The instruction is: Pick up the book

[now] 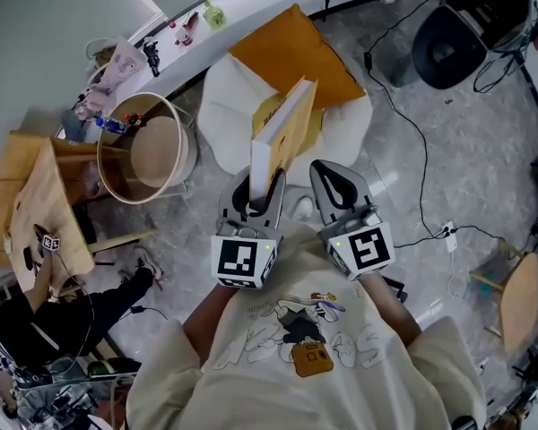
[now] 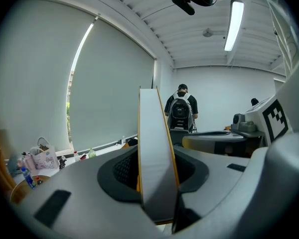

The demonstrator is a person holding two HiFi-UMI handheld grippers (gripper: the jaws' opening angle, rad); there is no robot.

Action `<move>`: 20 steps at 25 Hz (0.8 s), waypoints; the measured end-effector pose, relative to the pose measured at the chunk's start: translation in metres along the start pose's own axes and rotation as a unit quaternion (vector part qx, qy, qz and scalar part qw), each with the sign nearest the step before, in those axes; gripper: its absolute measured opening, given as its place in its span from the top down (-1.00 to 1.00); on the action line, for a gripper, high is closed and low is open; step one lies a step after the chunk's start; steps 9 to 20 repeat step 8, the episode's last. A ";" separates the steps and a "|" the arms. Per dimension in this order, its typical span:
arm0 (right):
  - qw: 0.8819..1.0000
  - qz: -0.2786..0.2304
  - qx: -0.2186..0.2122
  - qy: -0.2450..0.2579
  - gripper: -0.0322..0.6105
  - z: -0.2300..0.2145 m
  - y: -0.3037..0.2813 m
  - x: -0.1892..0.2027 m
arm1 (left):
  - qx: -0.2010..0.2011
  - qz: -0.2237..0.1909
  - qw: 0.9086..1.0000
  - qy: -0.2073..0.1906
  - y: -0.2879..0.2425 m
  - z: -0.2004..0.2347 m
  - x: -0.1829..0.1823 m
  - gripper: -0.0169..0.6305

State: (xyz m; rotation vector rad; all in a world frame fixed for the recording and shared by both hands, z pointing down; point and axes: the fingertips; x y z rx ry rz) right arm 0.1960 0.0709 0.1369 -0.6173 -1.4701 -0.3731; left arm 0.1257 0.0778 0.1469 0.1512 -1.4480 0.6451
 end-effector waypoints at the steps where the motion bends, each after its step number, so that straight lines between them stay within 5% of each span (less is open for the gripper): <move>1: 1.000 -0.001 0.001 -0.001 0.83 -0.001 0.000 0.000 | 0.001 0.003 1.000 0.000 0.000 0.000 0.001 0.51; 20: 1.000 -0.006 0.003 -0.003 0.82 0.005 -0.002 -0.004 | 0.000 0.001 1.000 -0.008 0.007 0.004 -0.002 0.51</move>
Point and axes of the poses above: the fingertips, and each gripper's own axes: y backward along the fingers, z to its left, x out of its underside, and after that the axes turned 6 degrees about y, right-handed
